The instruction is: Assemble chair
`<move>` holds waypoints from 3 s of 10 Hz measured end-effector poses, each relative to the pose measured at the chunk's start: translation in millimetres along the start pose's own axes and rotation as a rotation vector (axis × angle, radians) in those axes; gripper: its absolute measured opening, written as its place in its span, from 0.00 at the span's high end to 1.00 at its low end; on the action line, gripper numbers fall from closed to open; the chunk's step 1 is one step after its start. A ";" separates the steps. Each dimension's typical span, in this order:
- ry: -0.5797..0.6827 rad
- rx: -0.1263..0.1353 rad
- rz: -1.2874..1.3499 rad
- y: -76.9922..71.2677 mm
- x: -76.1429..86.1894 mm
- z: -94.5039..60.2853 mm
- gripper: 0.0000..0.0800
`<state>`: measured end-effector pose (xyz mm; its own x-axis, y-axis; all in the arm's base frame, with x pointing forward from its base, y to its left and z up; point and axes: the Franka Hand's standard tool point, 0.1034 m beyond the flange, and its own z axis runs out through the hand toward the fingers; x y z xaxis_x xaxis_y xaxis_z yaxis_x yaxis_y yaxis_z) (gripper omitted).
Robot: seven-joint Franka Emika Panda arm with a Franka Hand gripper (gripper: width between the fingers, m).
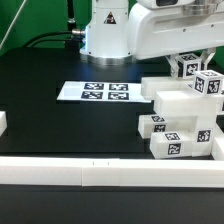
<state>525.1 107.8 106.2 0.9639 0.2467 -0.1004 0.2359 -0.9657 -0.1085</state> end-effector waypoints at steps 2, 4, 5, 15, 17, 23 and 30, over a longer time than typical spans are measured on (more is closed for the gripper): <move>0.000 0.000 0.006 0.0 0.0 0.0 0.66; 0.000 0.000 0.024 0.0 0.0 0.0 0.66; 0.000 0.002 0.071 -0.4 0.1 0.0 0.66; 0.014 0.016 0.779 0.6 0.0 -0.1 0.66; 0.013 0.017 0.922 0.7 0.0 -0.1 0.66; 0.020 0.050 1.192 -1.8 3.4 0.1 0.57; 0.032 0.038 0.722 -2.0 4.1 -3.7 0.19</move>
Offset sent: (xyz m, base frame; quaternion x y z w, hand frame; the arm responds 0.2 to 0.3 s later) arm 0.0000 0.0000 0.0000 0.0000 0.0000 0.0000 1.0000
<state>529.1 110.4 109.7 0.8808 -0.4550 -0.1309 -0.4652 -0.8832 -0.0604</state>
